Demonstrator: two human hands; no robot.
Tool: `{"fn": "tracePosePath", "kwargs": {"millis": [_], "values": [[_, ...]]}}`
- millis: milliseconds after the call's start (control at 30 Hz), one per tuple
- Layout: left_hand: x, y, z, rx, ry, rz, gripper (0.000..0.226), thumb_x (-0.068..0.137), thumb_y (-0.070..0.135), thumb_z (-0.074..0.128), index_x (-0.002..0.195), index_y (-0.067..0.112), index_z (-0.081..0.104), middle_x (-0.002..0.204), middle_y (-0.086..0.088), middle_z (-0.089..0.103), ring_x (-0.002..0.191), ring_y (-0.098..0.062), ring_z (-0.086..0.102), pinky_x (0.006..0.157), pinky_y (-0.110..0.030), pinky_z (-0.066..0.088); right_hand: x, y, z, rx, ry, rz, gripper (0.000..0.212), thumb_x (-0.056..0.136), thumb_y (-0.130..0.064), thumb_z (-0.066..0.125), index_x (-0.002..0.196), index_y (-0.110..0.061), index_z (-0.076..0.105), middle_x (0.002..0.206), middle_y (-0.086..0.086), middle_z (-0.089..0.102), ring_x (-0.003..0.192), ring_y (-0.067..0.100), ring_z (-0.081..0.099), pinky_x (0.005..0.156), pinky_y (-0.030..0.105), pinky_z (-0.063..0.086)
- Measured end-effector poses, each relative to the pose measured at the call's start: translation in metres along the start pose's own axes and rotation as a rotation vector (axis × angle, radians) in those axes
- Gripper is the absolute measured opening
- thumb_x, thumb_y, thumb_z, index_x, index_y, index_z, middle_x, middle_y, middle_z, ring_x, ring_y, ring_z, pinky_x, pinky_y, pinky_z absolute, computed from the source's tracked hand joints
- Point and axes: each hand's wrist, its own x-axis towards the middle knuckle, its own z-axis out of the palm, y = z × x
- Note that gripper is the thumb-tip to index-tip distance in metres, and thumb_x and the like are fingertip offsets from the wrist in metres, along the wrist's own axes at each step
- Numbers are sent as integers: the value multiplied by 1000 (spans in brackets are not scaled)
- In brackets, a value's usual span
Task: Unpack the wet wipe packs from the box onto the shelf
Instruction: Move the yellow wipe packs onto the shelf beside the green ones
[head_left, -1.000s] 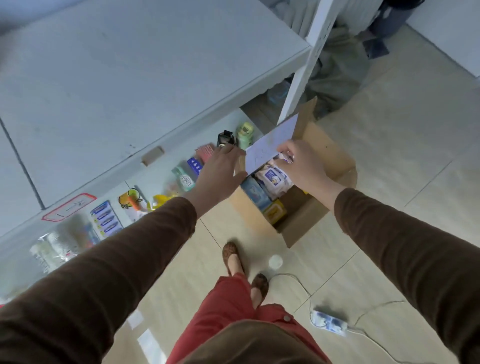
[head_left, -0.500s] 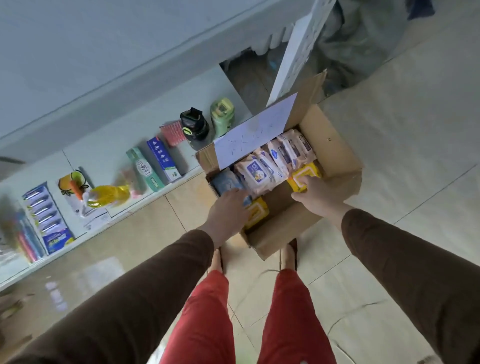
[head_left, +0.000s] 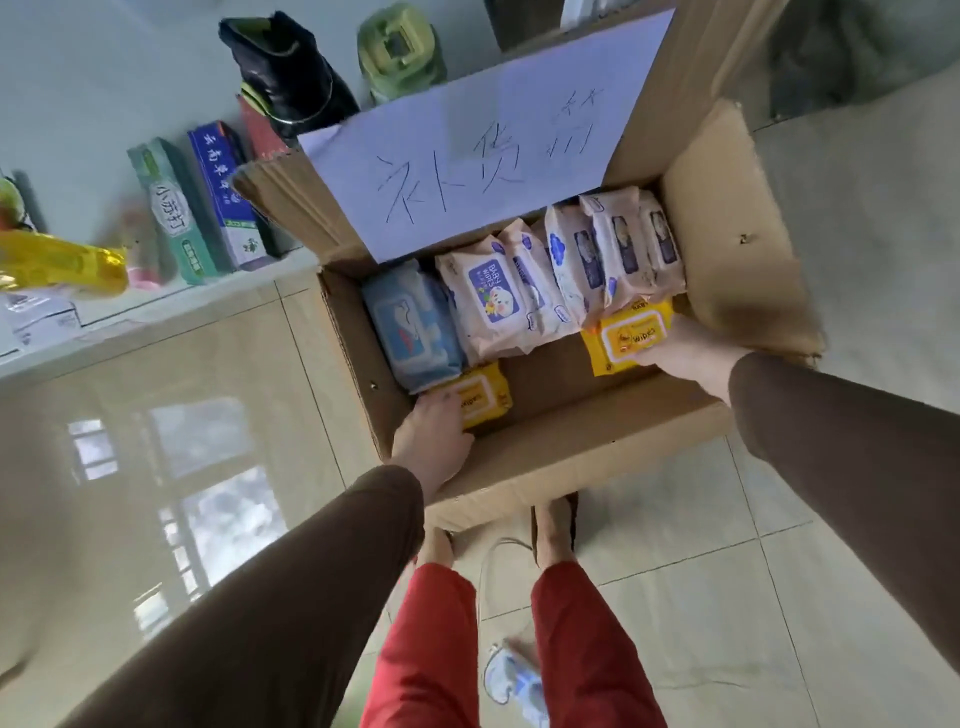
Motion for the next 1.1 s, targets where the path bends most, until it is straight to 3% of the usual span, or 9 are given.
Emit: {"fn": "tracePosePath", "kwargs": {"millis": [67, 167, 333, 533, 700, 767, 900, 1000, 1100], "values": [[21, -3, 21, 8, -7, -16, 51, 89, 27, 65, 135, 12, 48, 139, -8, 46, 129, -27, 44, 104, -40, 40, 0, -7, 2, 4, 19, 40, 93, 56, -54, 83, 135, -11, 55, 131, 12, 61, 113, 30, 60, 95, 38, 51], [45, -5, 45, 61, -43, -6, 64, 90, 28, 64, 145, 13, 37, 150, -8, 36, 136, -28, 35, 110, -40, 36, 8, -9, 7, 18, 61, 147, 61, 86, -21, 77, 137, -3, 49, 134, 12, 54, 125, 32, 52, 100, 36, 43], [64, -3, 64, 72, 50, -73, 77, 88, 25, 63, 153, 16, 23, 149, -9, 30, 131, -33, 38, 105, -44, 38, 54, 8, 18, 74, 82, 124, 106, 55, -42, 92, 142, -7, 42, 138, 14, 53, 125, 31, 53, 104, 41, 45], [79, 6, 76, -29, 80, -173, 76, 88, 11, 60, 152, 11, 19, 148, -16, 29, 134, -34, 33, 110, -42, 33, 67, 7, 24, 95, 157, 139, 129, 50, -50, 95, 150, -11, 25, 148, 12, 42, 134, 31, 45, 110, 48, 40], [86, 9, 76, 228, 124, -136, 51, 91, 11, 51, 140, 7, 36, 138, -18, 45, 126, -34, 43, 105, -40, 37, 62, -5, 23, 60, 212, 183, 131, 57, -46, 94, 153, -5, 14, 153, 16, 34, 140, 33, 37, 113, 45, 35], [83, 8, 77, 319, 125, -119, 46, 92, 12, 49, 137, 9, 41, 137, -16, 45, 125, -33, 42, 104, -40, 35, 65, -4, 24, 141, 196, 184, 121, 59, -42, 94, 150, -4, 24, 146, 13, 46, 134, 31, 45, 108, 41, 40], [80, 2, 75, 373, 130, -91, 40, 90, 18, 54, 129, 16, 53, 136, -12, 43, 127, -32, 36, 103, -41, 32, 57, -4, 27, 304, 108, 186, 71, 75, -25, 87, 133, -2, 53, 113, 5, 54, 122, 30, 54, 88, 30, 41], [75, 0, 74, 280, -13, -72, 47, 92, 23, 58, 137, 21, 43, 132, -12, 52, 123, -33, 47, 97, -42, 38, 51, -7, 29, 395, 48, 130, 61, 73, -22, 88, 125, -8, 60, 123, 8, 63, 114, 28, 58, 92, 33, 46], [61, 2, 65, 230, -37, -40, 49, 91, 31, 63, 134, 26, 41, 122, -8, 61, 113, -31, 56, 86, -39, 42, 31, -14, 31, 423, -4, 58, 53, 72, -17, 88, 117, -13, 61, 114, 6, 64, 102, 25, 58, 89, 34, 47]]}}
